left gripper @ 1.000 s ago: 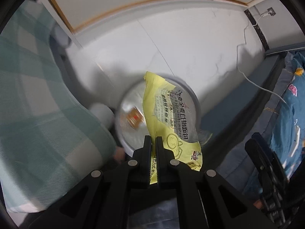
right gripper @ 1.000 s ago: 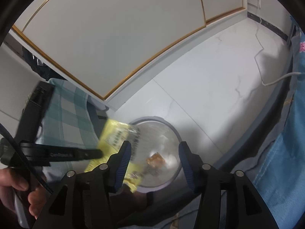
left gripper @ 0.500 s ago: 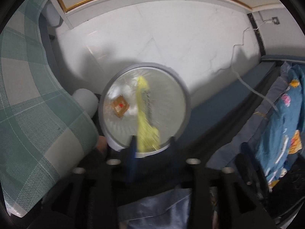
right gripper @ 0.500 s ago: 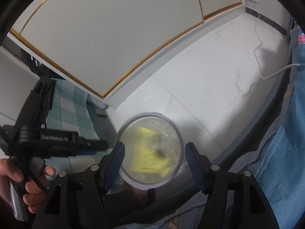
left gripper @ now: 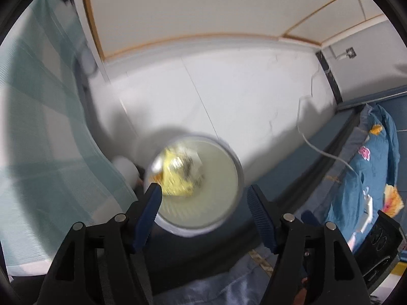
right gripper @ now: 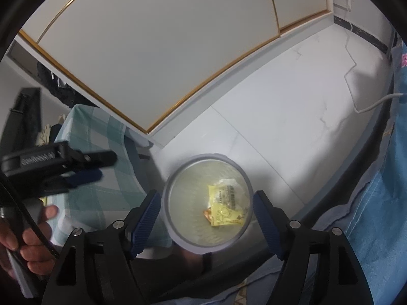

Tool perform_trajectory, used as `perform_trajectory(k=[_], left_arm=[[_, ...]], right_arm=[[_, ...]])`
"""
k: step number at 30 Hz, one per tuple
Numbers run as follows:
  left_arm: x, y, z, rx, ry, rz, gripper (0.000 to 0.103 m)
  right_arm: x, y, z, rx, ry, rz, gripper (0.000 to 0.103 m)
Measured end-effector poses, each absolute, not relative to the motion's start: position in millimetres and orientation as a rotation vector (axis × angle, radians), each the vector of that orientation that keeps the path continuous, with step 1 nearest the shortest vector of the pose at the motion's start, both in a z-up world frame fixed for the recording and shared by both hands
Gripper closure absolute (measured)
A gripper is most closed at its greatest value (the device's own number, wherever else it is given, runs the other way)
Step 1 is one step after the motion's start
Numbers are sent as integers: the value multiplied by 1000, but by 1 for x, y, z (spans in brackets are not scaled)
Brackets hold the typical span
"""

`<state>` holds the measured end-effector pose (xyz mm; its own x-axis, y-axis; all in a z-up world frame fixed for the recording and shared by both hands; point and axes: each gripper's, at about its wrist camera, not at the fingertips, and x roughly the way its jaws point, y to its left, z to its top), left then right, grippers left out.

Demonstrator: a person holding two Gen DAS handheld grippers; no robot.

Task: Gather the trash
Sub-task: 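Move both grippers back over the wrappers on the table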

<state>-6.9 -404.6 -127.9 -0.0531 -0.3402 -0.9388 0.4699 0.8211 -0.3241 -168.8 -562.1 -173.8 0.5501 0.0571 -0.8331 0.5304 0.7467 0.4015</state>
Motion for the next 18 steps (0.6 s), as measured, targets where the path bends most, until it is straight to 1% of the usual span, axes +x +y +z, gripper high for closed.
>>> perform_trajectory(k=[4, 9, 15, 18], left_arm=[[-5, -396, -106, 61, 1407, -673, 37], [1, -363, -79, -32, 1303, -647, 37], [10, -314, -32, -52, 1103, -559, 37], [15, -289, -14, -68, 1036, -517, 37]], right_arm=[[-167, -560, -167, 715, 951, -272, 26], [-162, -554, -148, 711, 902, -244, 26], [-144, -535, -112, 673, 816, -193, 25], [-131, -519, -87, 638, 765, -150, 23]])
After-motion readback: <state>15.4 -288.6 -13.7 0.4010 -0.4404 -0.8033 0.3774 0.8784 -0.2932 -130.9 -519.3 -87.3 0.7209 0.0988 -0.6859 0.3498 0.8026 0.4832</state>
